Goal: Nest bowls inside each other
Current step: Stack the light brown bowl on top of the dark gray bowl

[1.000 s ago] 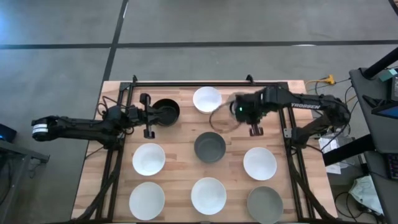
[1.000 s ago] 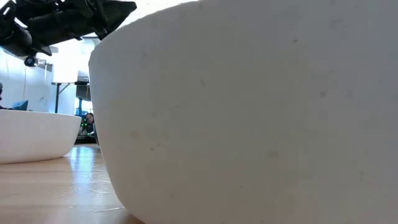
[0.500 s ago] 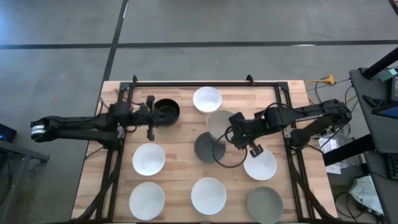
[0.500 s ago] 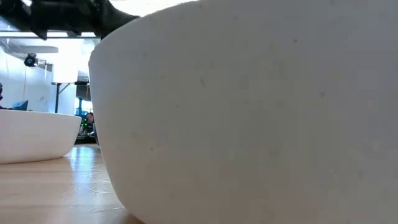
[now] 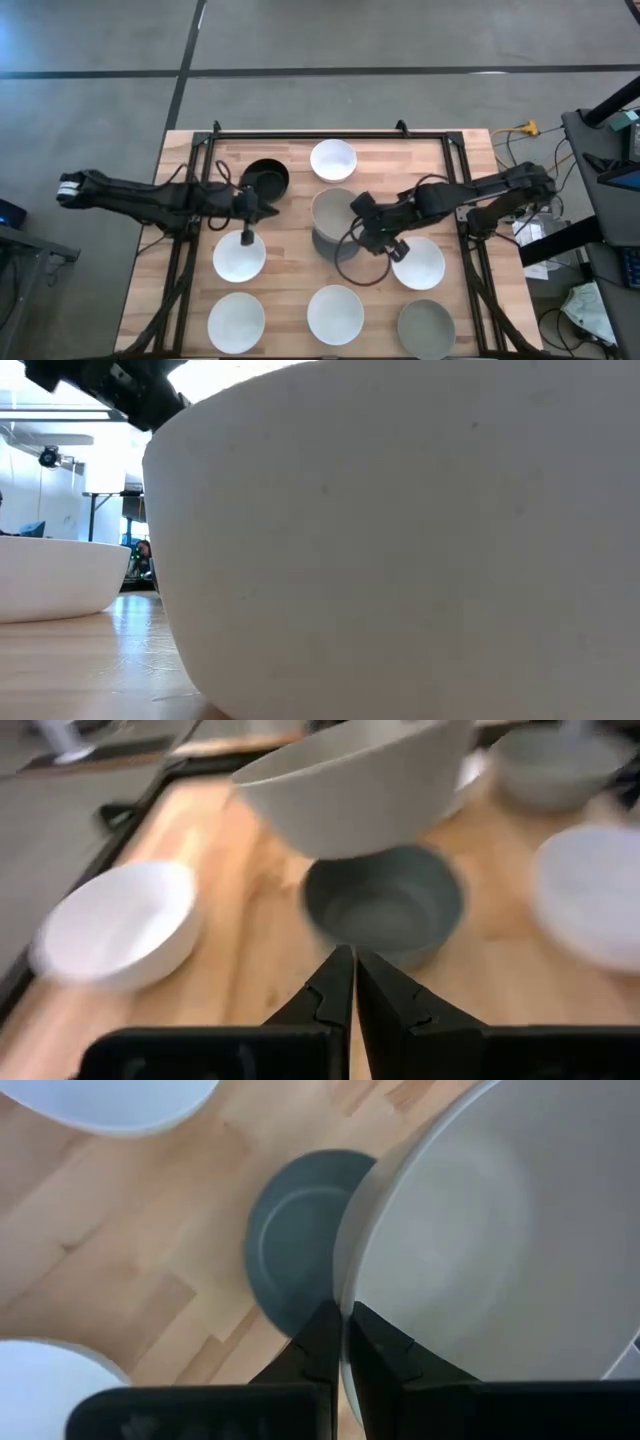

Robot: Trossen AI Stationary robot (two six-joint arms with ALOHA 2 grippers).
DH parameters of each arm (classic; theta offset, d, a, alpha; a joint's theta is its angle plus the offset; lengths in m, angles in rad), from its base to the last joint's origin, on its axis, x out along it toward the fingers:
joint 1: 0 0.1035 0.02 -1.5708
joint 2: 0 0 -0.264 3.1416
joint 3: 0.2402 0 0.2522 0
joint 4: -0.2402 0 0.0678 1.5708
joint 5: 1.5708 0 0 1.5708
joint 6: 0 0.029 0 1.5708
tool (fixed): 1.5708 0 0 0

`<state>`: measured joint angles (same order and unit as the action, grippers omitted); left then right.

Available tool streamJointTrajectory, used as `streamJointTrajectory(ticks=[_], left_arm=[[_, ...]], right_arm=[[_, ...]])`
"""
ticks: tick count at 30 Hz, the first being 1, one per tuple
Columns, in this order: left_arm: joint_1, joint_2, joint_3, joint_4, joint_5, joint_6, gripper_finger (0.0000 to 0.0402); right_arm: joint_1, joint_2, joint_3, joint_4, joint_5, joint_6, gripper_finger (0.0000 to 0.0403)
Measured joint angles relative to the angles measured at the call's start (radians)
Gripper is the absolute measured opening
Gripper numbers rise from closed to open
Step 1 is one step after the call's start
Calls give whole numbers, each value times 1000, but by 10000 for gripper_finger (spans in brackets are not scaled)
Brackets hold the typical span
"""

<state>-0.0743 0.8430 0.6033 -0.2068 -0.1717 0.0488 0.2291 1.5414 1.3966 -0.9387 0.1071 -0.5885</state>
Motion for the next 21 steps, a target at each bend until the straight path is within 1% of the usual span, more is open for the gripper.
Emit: streamJointTrajectory(ticks=[2,4,7,11,16,21], left_arm=[[-28,-1,18,-54,-93,-27,1],[-56,-4,26,-74,-154,-43,1],[-94,-15,28,-74,-163,-42,1],[-127,-21,31,-74,-175,-34,1],[-139,-20,30,-93,-178,-33,1],[-139,-16,30,-110,-178,-36,1]], right_arm=[[0,54,29,-17,0,-31,13],[0,115,71,-48,0,-57,13],[4,204,137,-120,11,-59,13],[23,286,183,-184,119,16,13],[45,323,181,-185,126,108,13],[72,320,170,-158,149,188,13]])
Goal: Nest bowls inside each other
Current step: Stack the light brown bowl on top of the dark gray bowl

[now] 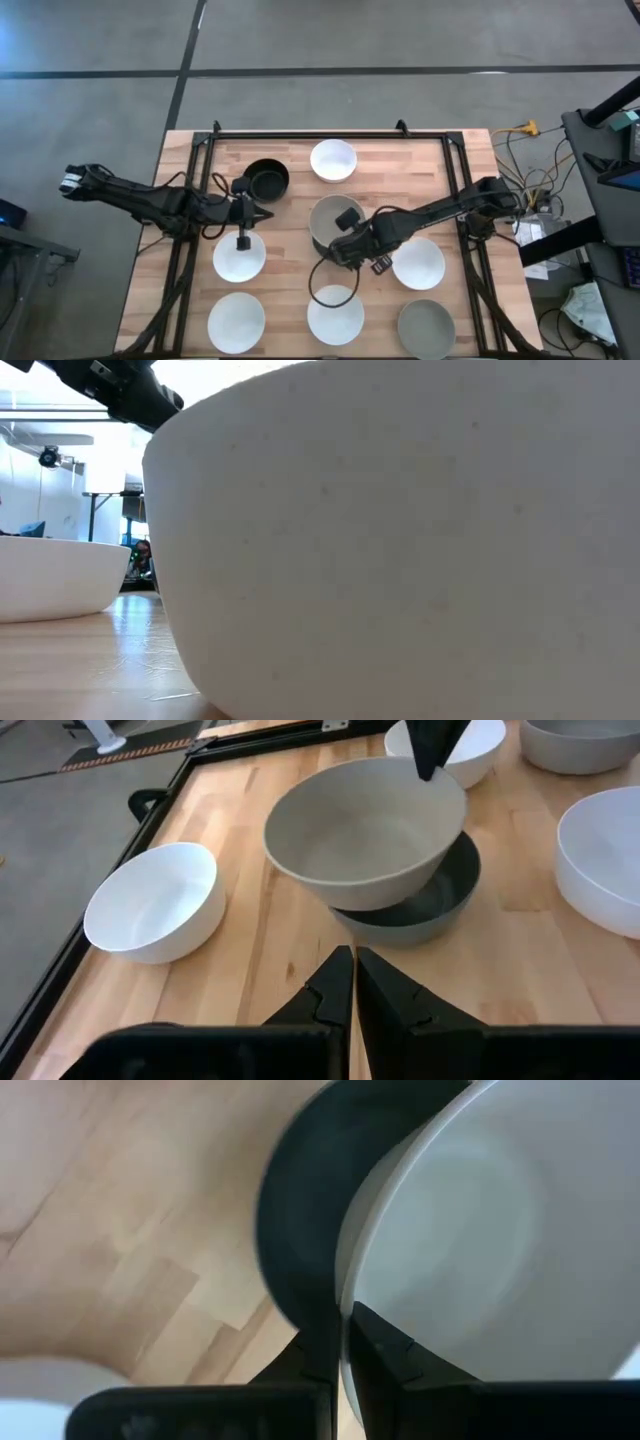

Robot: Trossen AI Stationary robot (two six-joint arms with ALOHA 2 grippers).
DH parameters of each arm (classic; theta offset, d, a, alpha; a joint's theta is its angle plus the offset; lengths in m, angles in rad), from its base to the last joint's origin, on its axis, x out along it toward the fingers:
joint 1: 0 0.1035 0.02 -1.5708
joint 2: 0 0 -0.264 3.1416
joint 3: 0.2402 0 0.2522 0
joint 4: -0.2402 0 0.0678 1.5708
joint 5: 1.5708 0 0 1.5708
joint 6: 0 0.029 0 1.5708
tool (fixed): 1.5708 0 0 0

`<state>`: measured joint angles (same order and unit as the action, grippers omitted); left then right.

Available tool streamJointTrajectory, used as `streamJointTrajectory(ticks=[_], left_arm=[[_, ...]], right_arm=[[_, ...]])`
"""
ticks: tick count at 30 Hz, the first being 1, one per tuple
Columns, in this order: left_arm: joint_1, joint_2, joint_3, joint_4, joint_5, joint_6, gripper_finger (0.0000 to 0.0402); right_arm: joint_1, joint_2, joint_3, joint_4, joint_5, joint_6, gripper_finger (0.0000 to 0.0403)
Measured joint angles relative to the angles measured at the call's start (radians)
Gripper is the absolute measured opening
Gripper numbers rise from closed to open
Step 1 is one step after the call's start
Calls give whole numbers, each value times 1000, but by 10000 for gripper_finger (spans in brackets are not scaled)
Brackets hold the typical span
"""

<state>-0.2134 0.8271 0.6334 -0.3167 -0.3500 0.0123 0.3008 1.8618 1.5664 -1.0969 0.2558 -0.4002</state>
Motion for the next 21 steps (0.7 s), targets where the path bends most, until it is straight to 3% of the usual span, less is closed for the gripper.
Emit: streamJointTrajectory(ticks=[21], left_arm=[[-1,4,-1,-2,0,-5,1]], right_arm=[[64,1,-82,101,43,80,12]])
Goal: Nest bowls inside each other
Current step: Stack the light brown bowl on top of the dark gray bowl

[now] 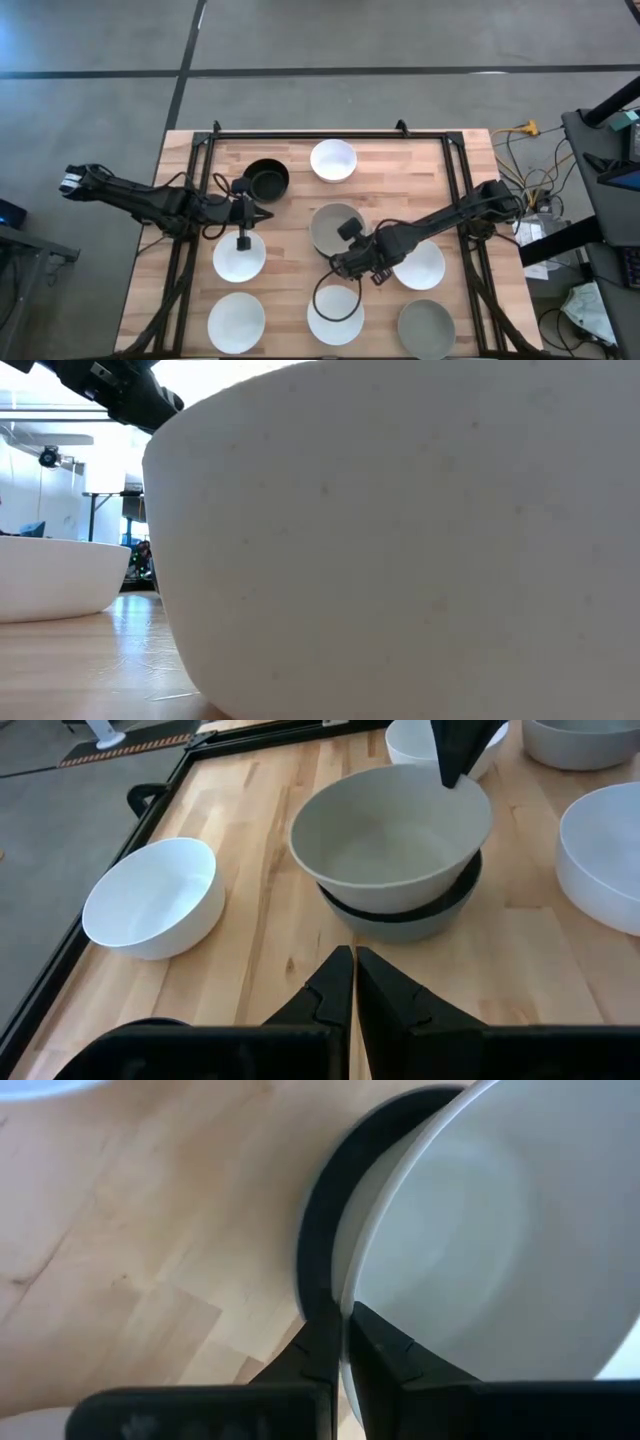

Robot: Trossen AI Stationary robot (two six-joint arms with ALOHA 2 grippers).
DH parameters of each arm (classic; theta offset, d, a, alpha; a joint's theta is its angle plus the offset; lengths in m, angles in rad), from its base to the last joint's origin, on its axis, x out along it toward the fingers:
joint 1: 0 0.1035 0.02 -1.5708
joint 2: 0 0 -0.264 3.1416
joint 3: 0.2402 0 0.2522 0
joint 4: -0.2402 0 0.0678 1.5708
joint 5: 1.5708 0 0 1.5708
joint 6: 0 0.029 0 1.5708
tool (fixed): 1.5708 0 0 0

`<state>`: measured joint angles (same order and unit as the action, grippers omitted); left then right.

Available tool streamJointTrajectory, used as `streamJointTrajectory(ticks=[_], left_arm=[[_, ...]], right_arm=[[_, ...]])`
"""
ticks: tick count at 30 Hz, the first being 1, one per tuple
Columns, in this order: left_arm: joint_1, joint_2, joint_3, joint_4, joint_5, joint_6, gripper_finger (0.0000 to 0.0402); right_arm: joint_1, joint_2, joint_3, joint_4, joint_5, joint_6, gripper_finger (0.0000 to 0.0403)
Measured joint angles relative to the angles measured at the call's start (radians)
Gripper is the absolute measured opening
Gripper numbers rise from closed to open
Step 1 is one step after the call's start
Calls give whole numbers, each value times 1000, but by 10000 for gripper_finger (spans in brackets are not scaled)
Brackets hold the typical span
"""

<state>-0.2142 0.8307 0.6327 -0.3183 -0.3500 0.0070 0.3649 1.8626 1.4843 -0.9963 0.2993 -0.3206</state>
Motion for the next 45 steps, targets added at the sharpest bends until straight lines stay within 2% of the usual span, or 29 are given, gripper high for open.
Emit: streamJointTrajectory(ticks=[21,45], left_arm=[[0,3,-1,3,0,0,1],[0,3,-1,3,0,0,1]], right_arm=[[11,0,-75,100,-19,-44,12],[10,0,-95,113,-43,-101,13]])
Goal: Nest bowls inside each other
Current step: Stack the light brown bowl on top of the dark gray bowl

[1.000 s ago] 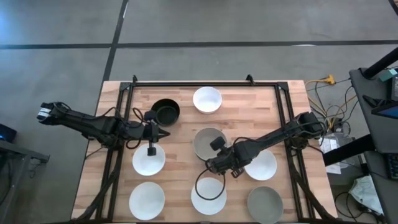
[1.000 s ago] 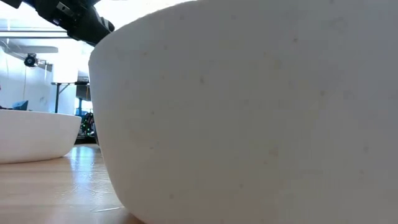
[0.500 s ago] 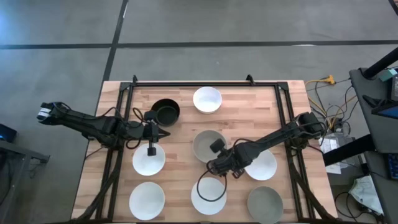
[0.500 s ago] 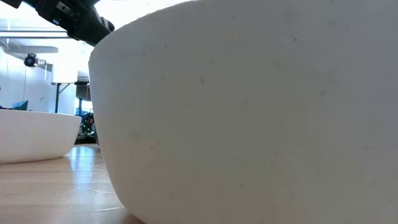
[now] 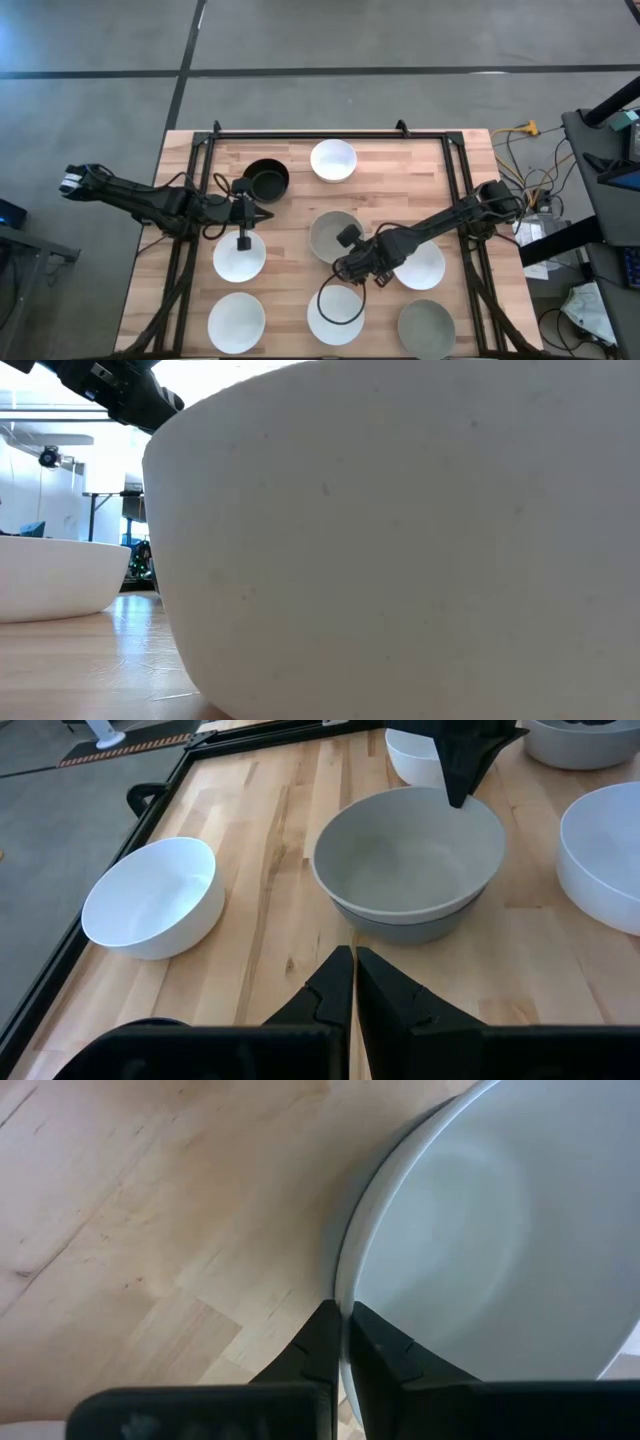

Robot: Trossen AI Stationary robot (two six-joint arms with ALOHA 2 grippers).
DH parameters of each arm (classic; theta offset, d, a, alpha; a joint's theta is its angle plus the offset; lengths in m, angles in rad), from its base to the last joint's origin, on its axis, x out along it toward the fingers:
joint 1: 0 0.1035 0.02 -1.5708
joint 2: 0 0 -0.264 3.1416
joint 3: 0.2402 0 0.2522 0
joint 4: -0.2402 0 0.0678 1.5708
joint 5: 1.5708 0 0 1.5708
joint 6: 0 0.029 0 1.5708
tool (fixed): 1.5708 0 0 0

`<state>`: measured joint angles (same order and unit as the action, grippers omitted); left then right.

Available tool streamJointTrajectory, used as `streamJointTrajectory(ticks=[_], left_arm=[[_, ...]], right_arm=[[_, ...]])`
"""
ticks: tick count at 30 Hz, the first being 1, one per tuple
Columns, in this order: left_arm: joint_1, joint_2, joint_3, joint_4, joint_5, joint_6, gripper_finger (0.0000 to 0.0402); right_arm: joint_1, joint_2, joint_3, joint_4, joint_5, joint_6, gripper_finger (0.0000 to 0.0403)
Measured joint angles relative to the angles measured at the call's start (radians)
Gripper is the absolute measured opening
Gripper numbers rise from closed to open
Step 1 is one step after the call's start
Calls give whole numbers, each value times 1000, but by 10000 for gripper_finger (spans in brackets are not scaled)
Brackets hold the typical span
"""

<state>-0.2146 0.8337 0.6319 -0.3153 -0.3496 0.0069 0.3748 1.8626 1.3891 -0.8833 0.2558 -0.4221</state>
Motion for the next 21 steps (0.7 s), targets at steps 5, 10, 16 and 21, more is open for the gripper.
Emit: streamJointTrajectory(ticks=[5,10,16,21], left_arm=[[0,0,0,0,0,0,1],[0,0,0,0,0,0,1],[0,0,0,0,0,0,1],[0,0,0,0,0,-1,1]], right_arm=[[0,0,0,0,-1,1,13],[-1,0,0,0,-8,15,15],[-2,0,0,0,-19,29,56],[-2,0,0,0,-18,29,83]])
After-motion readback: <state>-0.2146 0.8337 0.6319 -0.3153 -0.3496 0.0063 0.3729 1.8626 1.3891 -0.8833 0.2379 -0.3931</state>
